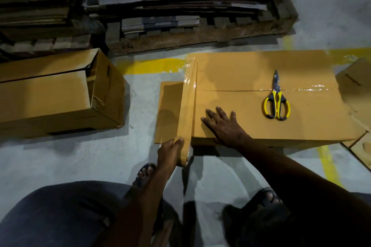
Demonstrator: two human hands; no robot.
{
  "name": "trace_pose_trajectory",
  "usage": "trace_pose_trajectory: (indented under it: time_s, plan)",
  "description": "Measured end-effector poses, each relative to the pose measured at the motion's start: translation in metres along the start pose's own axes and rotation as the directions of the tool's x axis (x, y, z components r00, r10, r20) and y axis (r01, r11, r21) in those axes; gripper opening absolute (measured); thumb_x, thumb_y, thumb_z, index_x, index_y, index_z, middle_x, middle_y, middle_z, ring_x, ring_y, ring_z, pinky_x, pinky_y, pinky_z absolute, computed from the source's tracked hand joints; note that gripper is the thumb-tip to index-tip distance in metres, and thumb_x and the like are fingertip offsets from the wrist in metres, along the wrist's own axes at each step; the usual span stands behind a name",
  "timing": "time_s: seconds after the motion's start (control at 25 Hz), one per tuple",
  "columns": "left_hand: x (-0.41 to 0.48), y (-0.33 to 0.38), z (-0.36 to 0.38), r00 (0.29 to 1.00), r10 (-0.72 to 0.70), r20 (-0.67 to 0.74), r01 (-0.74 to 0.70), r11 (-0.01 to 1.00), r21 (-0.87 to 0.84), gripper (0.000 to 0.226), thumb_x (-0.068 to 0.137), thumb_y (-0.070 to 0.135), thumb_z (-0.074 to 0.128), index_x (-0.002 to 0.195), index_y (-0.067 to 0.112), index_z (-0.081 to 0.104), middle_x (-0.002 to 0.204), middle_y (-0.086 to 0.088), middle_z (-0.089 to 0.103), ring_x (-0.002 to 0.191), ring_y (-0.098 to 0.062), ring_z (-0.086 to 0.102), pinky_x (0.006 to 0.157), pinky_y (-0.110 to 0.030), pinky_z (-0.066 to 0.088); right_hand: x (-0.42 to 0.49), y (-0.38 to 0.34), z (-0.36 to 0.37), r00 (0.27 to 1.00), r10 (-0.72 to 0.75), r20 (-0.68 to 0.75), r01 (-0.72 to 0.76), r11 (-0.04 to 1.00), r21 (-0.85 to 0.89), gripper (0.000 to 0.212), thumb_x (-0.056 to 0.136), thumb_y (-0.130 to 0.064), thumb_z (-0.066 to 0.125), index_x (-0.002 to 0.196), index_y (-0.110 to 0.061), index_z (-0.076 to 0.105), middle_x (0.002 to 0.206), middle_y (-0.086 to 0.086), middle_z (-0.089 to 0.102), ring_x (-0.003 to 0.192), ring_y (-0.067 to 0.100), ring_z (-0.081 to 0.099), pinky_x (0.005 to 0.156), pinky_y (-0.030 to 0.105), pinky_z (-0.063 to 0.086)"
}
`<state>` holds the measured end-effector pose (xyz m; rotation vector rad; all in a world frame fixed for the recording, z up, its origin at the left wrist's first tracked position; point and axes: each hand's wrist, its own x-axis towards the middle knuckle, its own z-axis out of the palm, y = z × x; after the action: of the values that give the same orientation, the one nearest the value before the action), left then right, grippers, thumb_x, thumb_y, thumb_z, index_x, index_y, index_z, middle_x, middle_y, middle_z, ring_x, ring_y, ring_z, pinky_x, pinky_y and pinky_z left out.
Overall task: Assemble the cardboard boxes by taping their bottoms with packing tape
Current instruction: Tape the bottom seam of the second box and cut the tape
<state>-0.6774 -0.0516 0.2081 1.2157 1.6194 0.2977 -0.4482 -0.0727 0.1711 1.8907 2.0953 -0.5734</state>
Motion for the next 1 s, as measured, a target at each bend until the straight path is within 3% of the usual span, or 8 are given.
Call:
trace_pose_trajectory:
  time_s: [0.08,0.28,0.52,0.72,0.88,1.0]
  plan:
    - [0.001,-0.008,0.006,0.999,-0.035,0.023,0.034,0.999,0.012,0.022,0.09,0.031,0.063,0.075,0.016,0.062,0.079,-0.004,0.064,0.077,-0.026,0.063,0.071,-0.033,0.049,0.0,-0.001,-0.001,1.0,0.005,0.005,-0.005,1.0,-0.01,0.097,0.087,-0.042,0.067,0.156,-0.03,0.0,0.165,0.005,-0.009,0.149,0.039,-0.008,0.109,0.073,0.013]
    - [0.007,-0.025,0.011,0.995,-0.047,0.087,0.05,0.998,-0.037,0.036,0.068,0.055,0.065,0.075,0.02,0.071,0.078,-0.004,0.073,0.075,-0.029,0.071,0.075,-0.05,0.058,0.0,0.0,0.001,1.0,-0.003,-0.012,0.003,1.0,-0.011,0.096,0.088,-0.042,0.066,0.156,-0.029,-0.001,0.165,0.006,-0.009,0.149,0.039,-0.009,0.109,0.074,0.013]
    - [0.003,-0.017,0.013,0.996,-0.062,0.071,0.062,0.998,0.003,0.02,0.089,0.037,0.064,0.074,0.023,0.066,0.085,-0.003,0.07,0.081,-0.021,0.067,0.08,-0.043,0.057,-0.001,-0.001,0.003,1.0,-0.006,-0.019,0.005,0.999,-0.031,0.097,0.088,-0.043,0.067,0.156,-0.028,-0.001,0.165,0.007,-0.008,0.149,0.04,-0.008,0.109,0.073,0.013]
    - [0.004,-0.023,0.016,0.996,-0.042,0.078,0.04,0.999,0.017,0.023,0.091,0.038,0.062,0.074,0.022,0.065,0.086,-0.004,0.069,0.084,-0.022,0.065,0.082,-0.042,0.055,0.0,-0.002,0.002,1.0,0.007,-0.01,-0.007,0.999,-0.04,0.098,0.088,-0.043,0.066,0.156,-0.029,-0.003,0.164,0.007,-0.01,0.149,0.04,-0.01,0.109,0.073,0.012]
    - [0.011,-0.028,0.021,0.992,-0.062,0.114,0.056,0.997,0.056,0.02,0.092,0.039,0.059,0.086,0.021,0.066,0.094,-0.004,0.069,0.091,-0.024,0.063,0.085,-0.038,0.053,0.001,-0.001,0.006,1.0,0.014,-0.018,-0.015,0.999,-0.042,0.097,0.088,-0.045,0.065,0.156,-0.03,-0.003,0.165,0.005,-0.011,0.149,0.039,-0.009,0.109,0.072,0.012]
    - [0.012,-0.027,0.027,0.986,-0.12,0.112,0.115,0.992,0.05,0.023,0.091,0.037,0.061,0.104,0.017,0.059,0.1,-0.001,0.061,0.093,-0.021,0.057,0.075,-0.03,0.044,-0.002,0.004,0.002,0.999,-0.031,-0.014,0.03,0.999,-0.008,0.088,0.091,-0.056,0.055,0.156,-0.03,0.001,0.165,0.004,-0.009,0.15,0.037,-0.007,0.112,0.069,0.01]
